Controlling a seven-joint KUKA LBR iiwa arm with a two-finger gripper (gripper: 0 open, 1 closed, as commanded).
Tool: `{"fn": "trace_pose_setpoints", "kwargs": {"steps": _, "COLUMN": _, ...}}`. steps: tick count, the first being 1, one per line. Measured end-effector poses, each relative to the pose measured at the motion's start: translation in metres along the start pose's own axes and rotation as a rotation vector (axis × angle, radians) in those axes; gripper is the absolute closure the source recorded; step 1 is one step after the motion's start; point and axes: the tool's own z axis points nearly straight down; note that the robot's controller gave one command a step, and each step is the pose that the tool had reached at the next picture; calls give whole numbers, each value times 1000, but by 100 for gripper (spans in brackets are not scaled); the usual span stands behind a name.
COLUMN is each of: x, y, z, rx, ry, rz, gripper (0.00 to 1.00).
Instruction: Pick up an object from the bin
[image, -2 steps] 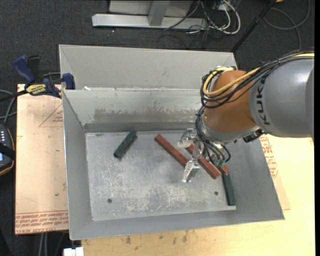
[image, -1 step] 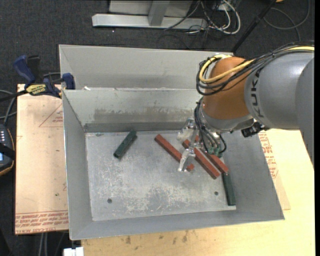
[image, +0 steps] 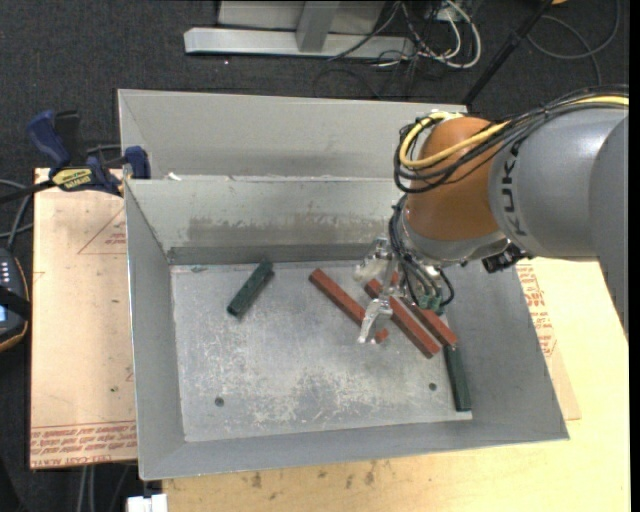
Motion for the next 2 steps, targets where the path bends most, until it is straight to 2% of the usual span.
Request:
{"fn": "trace_pose_setpoints", "kwargs": {"steps": 1, "x": -9, "y": -4, "z": 41, "rx": 0, "ry": 2, "rz": 169, "gripper": 0}}
{"fn": "trace_pose_setpoints", "kwargs": {"steps": 2, "x": -3, "y": 6, "z": 44, "rx": -3, "ry": -12, "rz": 105, "gripper": 100}}
